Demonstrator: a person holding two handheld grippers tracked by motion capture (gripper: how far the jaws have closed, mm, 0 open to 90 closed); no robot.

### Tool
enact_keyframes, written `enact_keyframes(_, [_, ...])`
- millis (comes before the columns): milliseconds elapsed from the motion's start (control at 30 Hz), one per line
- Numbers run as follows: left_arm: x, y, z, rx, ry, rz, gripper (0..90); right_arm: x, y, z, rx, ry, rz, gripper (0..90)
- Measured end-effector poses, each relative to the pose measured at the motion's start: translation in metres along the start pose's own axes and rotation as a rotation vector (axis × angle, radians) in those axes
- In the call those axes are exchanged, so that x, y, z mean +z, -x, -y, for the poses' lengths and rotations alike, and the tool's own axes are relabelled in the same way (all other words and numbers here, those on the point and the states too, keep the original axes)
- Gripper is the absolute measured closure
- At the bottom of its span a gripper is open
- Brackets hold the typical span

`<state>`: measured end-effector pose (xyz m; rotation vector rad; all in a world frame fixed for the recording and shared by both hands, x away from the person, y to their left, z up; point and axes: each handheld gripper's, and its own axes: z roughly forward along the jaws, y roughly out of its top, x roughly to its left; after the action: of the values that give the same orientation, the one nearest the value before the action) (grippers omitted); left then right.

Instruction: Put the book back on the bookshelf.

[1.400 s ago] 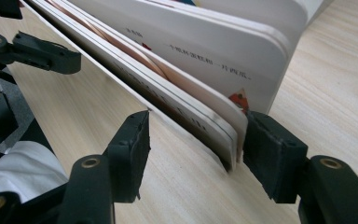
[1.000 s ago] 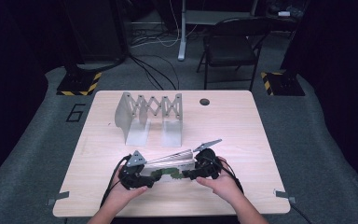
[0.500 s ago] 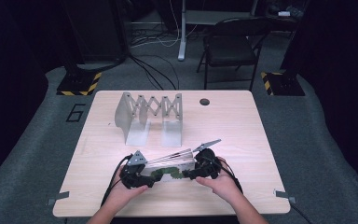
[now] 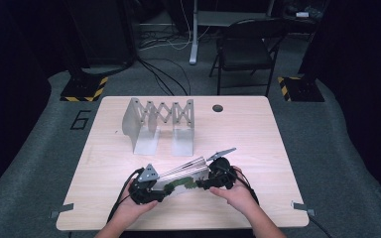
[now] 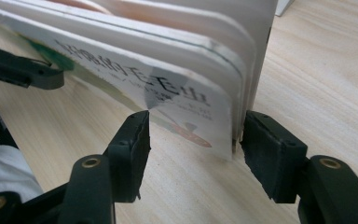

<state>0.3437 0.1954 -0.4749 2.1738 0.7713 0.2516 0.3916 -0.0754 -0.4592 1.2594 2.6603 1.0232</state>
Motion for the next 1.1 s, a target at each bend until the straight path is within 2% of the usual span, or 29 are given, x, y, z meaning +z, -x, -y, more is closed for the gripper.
enact_keyframes(133, [0.001,0.008,-0.001,0.020,-0.011,0.010,63.2,-0.001,0.003,0.000,-0.003,0.001,0.007,41.3])
enact_keyframes(167, [0.001,0.010,-0.001,0.031,-0.011,-0.003,64.9,0.000,0.003,0.000,0.006,0.007,0.008,41.2])
enact_keyframes(233, [0.001,0.014,-0.002,0.043,-0.019,0.015,68.5,-0.001,0.004,0.001,0.005,0.005,0.013,41.1])
enact_keyframes(367, [0.001,0.020,-0.003,0.076,-0.032,0.023,74.2,-0.001,0.006,0.001,0.013,0.002,0.012,41.4])
enact_keyframes(433, [0.001,0.023,-0.004,0.080,-0.037,0.018,74.6,0.000,0.008,0.002,0.003,-0.003,0.010,41.4])
enact_keyframes(733, [0.002,0.028,-0.004,0.094,-0.043,-0.007,74.6,-0.001,0.019,0.004,0.042,-0.006,0.029,41.5])
enact_keyframes(833, [0.001,0.030,-0.005,0.106,-0.057,-0.009,74.2,0.000,0.021,0.006,0.036,-0.007,0.043,41.5])
enact_keyframes(933, [0.000,0.031,-0.007,0.082,-0.046,-0.012,72.0,0.000,0.022,0.006,0.043,-0.017,0.045,41.5])
enact_keyframes(967, [0.000,0.031,-0.008,0.075,-0.039,-0.026,71.2,0.001,0.022,0.006,0.041,-0.017,0.046,41.5])
enact_keyframes(1000, [-0.001,0.031,-0.009,0.067,-0.040,-0.019,70.9,0.001,0.022,0.006,0.040,-0.018,0.046,41.5])
enact_keyframes(1100, [-0.001,0.030,-0.013,0.070,-0.058,-0.017,70.7,0.002,0.021,0.006,0.045,-0.021,0.046,41.6])
